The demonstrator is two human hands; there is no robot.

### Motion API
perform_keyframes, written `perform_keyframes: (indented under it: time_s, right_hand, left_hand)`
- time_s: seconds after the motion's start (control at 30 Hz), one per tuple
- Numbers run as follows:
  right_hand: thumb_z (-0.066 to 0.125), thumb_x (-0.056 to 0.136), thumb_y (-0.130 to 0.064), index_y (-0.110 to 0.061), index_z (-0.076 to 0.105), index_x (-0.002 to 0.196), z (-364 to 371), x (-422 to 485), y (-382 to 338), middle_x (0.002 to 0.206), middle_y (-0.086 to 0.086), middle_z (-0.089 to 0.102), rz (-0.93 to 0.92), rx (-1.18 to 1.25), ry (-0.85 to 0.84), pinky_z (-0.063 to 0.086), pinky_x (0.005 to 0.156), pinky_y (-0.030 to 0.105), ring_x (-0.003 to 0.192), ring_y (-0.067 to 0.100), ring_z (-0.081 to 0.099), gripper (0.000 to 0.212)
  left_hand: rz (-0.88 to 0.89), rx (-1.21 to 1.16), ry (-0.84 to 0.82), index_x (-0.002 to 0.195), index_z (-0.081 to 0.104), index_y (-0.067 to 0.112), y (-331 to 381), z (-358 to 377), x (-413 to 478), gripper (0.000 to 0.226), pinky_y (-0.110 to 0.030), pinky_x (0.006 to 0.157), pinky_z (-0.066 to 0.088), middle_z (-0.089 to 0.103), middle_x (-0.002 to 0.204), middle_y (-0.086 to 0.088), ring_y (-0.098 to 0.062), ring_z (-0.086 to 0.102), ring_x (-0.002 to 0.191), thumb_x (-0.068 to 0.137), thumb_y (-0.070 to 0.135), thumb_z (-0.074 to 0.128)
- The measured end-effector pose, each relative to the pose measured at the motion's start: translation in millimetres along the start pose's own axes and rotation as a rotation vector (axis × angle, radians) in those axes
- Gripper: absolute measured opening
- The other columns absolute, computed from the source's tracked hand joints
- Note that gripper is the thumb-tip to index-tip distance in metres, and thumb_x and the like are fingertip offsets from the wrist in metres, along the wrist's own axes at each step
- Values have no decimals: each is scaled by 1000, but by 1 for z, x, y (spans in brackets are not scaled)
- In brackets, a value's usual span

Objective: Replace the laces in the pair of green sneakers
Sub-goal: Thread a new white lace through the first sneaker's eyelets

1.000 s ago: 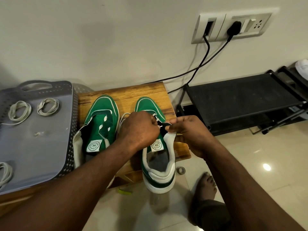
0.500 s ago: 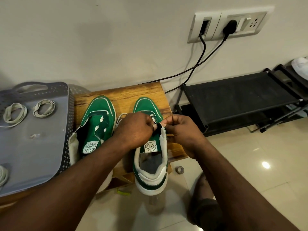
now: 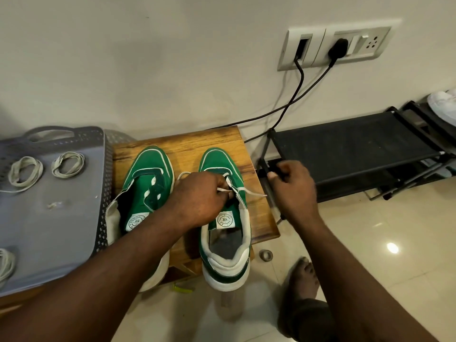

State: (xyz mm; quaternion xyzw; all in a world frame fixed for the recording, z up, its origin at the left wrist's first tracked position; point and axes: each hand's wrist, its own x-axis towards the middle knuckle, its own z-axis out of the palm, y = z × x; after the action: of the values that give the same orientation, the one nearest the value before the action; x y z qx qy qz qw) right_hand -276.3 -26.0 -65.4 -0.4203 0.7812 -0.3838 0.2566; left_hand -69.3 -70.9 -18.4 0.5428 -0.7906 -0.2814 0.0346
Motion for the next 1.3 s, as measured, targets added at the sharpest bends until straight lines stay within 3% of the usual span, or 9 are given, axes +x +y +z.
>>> perform_keyframes:
  time_s: [0.1,0.23,0.37,0.5,0.77,0.93,1.0,1.1,1.3]
  right_hand:
    - [65,100,-38,-33,64,98,20,-19,-17,114,-11,63,-220,-65,-264,50,84,32,105,11,59,5]
    - [65,100,-33,-30,58,76,29,-21,-22,105,-8,59,-242,-110,-263,46,90,40,109,19,52,25]
    - [60,103,-38,-25,68,104,12,-6,-10,133,1,52,-104,-412,-225,43,105,49,128,24,41,15]
    - [56,103,-47,-18,64,129,-19,7,14,142,13,44,162,-679,-77,39,106,54,131,36,38,39]
    - [57,96,-48,-37,55,85,30,-28,-29,120,-10,58,-259,-161,-242,42,104,47,125,20,42,16]
    - [62,103,-37,-28,65,101,18,-12,-19,139,-2,48,-131,-362,-277,36,110,48,135,22,34,9]
    - [60,103,-40,-23,64,124,0,-1,-3,150,6,39,66,-611,-288,34,111,53,139,31,31,28]
    - [61,101,-43,-21,63,129,-18,2,11,149,12,39,179,-732,-202,34,111,56,137,37,33,36]
    - [66,100,-38,-35,64,101,16,-22,-25,138,-6,55,-249,-163,-253,40,107,48,135,21,37,4]
  left_hand:
    - [5,-15,7,95,75,32,0,1,1,13,-45,91,55,72,94,9,-17,66,92,98,39,65]
    - [-10,-12,19,95,75,33,-3,3,2,13,-48,94,54,73,97,9,-19,67,96,97,42,65]
    - [-17,-11,16,91,73,37,-6,2,3,13,-54,98,51,71,94,11,-21,66,98,97,45,65]
    - [-6,-14,41,94,74,35,-7,1,1,13,-55,98,50,71,95,10,-22,65,100,97,45,66]
    - [0,42,54,105,75,37,-4,0,0,14,-59,105,43,68,115,3,-28,54,121,98,37,63]
    - [12,141,82,118,70,37,-1,-3,-4,25,-52,107,33,51,131,7,-22,36,132,97,49,66]
    - [21,181,89,124,68,36,-1,-4,-6,31,-49,106,31,46,139,9,-20,32,134,97,49,66]
    - [34,174,85,119,68,38,-1,-5,-7,24,-48,104,31,46,139,10,-19,31,134,95,44,68]
    - [27,144,97,109,67,39,2,-5,-7,15,-46,99,31,48,134,10,-19,34,131,94,41,68]
